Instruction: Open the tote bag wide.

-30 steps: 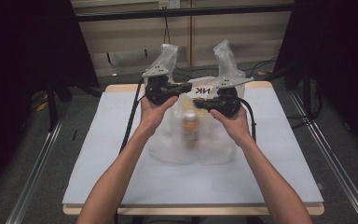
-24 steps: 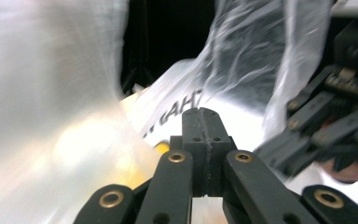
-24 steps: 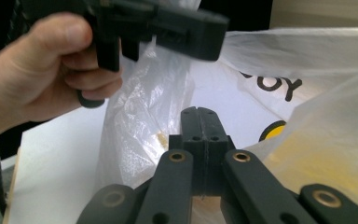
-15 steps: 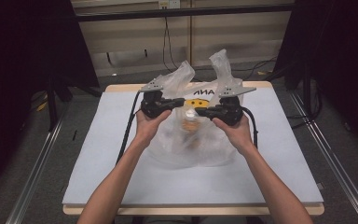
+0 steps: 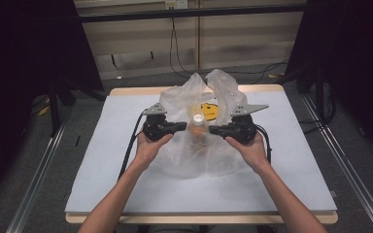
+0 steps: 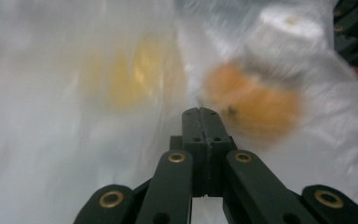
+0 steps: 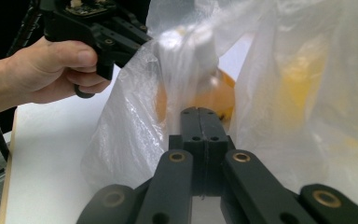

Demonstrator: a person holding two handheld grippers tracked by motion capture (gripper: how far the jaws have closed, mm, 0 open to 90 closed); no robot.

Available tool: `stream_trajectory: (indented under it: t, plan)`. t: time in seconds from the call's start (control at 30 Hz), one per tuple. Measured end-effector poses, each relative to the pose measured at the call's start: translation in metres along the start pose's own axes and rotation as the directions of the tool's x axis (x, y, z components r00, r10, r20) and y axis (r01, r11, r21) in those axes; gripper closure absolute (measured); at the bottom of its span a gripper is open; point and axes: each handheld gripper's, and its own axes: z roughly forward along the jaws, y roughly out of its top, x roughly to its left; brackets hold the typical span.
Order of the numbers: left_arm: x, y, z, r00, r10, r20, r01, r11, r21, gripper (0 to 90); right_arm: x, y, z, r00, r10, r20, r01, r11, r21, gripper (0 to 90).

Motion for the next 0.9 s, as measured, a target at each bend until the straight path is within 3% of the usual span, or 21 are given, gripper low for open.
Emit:
stream_trajectory:
  t: [0.13,0.27,0.43,0.63,0.77,0.9]
  plan:
    - [-0.002,-0.014,0.004,0.9999,0.017,0.0,-0.017,0.9985,0.051,90.0,0.001,-0.007,0.003,0.9997,0.011,-0.023,-0.011,1.0,-0.006,90.0]
    - [0.002,-0.029,0.011,0.9999,0.008,-0.011,-0.007,0.9951,0.099,90.0,0.0,-0.015,0.008,0.9993,0.015,-0.034,-0.015,1.0,0.001,90.0]
    - [0.011,-0.047,0.018,0.9994,-0.024,-0.024,0.027,0.989,0.145,90.0,-0.007,-0.036,0.016,0.9994,0.035,-0.009,-0.034,0.997,0.071,90.0]
    - [0.02,-0.062,0.022,0.9978,-0.034,-0.057,0.045,0.9764,0.211,90.0,-0.02,-0.061,0.029,0.9974,0.066,0.028,-0.069,0.99,0.125,90.0]
    - [0.025,-0.066,0.022,0.9972,-0.05,-0.056,0.06,0.9768,0.206,90.0,-0.03,-0.076,0.033,0.9928,0.098,0.069,-0.11,0.975,0.195,90.0]
    - [0.023,-0.067,0.02,0.9977,-0.031,-0.059,0.043,0.9758,0.214,90.0,-0.029,-0.078,0.035,0.9947,0.07,0.075,-0.085,0.97,0.229,90.0]
